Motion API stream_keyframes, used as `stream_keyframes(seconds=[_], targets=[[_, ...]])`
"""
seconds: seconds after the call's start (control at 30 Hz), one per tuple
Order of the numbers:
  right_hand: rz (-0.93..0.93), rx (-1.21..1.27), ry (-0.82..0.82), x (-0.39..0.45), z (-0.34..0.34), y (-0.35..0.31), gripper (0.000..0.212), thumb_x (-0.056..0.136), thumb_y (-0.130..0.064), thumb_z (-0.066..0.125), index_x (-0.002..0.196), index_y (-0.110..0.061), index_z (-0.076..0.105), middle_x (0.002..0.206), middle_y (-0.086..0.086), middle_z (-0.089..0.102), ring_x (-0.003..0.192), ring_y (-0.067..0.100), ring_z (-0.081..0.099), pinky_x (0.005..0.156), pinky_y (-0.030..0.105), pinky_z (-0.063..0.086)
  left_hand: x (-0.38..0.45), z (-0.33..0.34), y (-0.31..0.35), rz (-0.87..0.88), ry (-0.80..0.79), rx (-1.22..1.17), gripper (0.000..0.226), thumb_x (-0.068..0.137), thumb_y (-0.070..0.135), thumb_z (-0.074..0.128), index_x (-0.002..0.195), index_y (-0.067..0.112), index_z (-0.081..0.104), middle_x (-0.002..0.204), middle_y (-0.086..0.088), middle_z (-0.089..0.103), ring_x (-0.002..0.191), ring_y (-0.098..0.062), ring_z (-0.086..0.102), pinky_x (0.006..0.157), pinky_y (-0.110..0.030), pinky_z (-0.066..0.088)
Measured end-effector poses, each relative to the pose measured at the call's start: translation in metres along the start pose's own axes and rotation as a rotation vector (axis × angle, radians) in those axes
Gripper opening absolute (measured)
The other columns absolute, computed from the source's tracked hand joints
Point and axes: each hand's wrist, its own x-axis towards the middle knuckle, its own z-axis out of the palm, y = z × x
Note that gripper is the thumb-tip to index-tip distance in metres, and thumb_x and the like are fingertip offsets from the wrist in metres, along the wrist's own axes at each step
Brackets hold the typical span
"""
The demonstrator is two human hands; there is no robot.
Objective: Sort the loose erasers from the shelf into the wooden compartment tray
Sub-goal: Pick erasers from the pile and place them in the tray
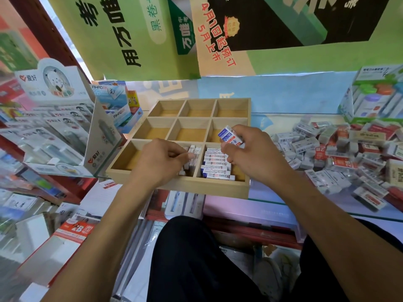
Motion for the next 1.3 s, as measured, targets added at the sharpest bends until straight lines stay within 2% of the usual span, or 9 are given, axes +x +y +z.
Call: stream_keyframes(seconds=[0.17,0.3,0.47,0.67,0.8,0.9,1.03,1.17,1.3], targets=[[-0.007,-0.042,-0.048,-0.001,-0.001,-0.001,0.011,0.093,-0.023,0.055,0.089,-0.015,0.059,0.082,0.005,0.064,0.075,0.023,0.064,0.068,0.039,0.052,0.004,-0.001,-0.005,0.017,-0.021,0.111,0.014,0.082,0.029,0.075,0.095,0.029,0.074,0.086,0.009,0.066,0.079,-0.004,0.057,0.060,-0.013,0.037],[0.011,-0.064,-0.077,-0.002,-0.004,-0.003,0.012,0.095,-0.017,0.046,0.095,-0.012,0.057,0.087,0.008,0.058,0.072,0.021,0.054,0.061,0.030,0.039,0.004,0.000,-0.007,0.071,-0.018,0.112,0.023,0.084,0.027,0.073,0.107,0.030,0.072,0.089,0.008,0.065,0.076,-0.004,0.055,0.061,-0.013,0.036],[0.047,-0.024,-0.079,-0.003,-0.007,-0.003,0.015,0.093,-0.014,0.043,0.096,-0.011,0.057,0.092,0.013,0.057,0.087,0.030,0.058,0.083,0.043,0.050,0.001,-0.001,-0.010,0.144,-0.037,0.148,0.028,0.086,0.028,0.069,0.114,0.027,0.070,0.091,0.009,0.060,0.076,-0.003,0.050,0.065,-0.016,0.033],[0.034,-0.015,-0.077,-0.006,-0.006,-0.001,0.012,0.094,-0.015,0.048,0.099,-0.015,0.059,0.088,0.010,0.065,0.079,0.027,0.065,0.079,0.050,0.054,0.001,-0.006,-0.006,0.153,-0.080,0.176,0.037,0.080,0.032,0.076,0.116,0.026,0.069,0.090,0.008,0.058,0.078,-0.007,0.049,0.067,-0.020,0.033],[0.048,0.029,-0.051,-0.006,-0.006,0.001,0.014,0.093,-0.019,0.057,0.105,-0.024,0.054,0.092,0.000,0.070,0.071,0.012,0.069,0.076,0.041,0.058,0.004,-0.004,-0.004,0.088,-0.061,0.076,0.033,0.077,0.027,0.080,0.109,0.026,0.072,0.090,0.010,0.061,0.076,-0.001,0.053,0.059,-0.006,0.033],[-0.038,-0.066,0.000,-0.007,-0.015,0.001,0.011,0.091,-0.018,0.061,0.093,-0.028,0.057,0.087,-0.006,0.067,0.071,0.009,0.063,0.067,0.016,0.049,0.004,-0.005,-0.002,0.108,-0.108,0.088,0.032,0.078,0.026,0.079,0.109,0.026,0.072,0.097,0.007,0.062,0.076,0.000,0.052,0.061,-0.006,0.033],[-0.104,-0.095,-0.010,-0.008,-0.028,0.003,0.020,0.088,-0.008,0.063,0.093,-0.027,0.068,0.094,-0.008,0.062,0.083,0.001,0.057,0.066,0.007,0.038,-0.004,-0.002,0.010,0.248,-0.009,-0.054,0.024,0.083,0.018,0.073,0.103,0.032,0.072,0.089,0.015,0.063,0.075,0.001,0.056,0.065,-0.010,0.039],[-0.101,-0.072,-0.071,-0.007,-0.032,0.009,0.023,0.088,-0.006,0.064,0.099,-0.026,0.068,0.091,-0.008,0.063,0.084,0.005,0.059,0.075,0.025,0.048,-0.014,0.017,0.040,0.374,0.012,-0.317,0.021,0.081,0.014,0.076,0.097,0.026,0.073,0.086,0.009,0.067,0.072,-0.005,0.061,0.066,-0.014,0.048],[-0.022,0.058,-0.079,-0.011,-0.037,0.010,0.033,0.085,-0.005,0.068,0.109,-0.027,0.062,0.108,0.001,0.064,0.095,0.017,0.065,0.086,0.044,0.055,-0.014,0.036,0.059,0.370,0.067,-0.359,0.012,0.078,0.013,0.077,0.087,0.019,0.075,0.075,0.011,0.068,0.067,-0.006,0.063,0.064,-0.019,0.051]])
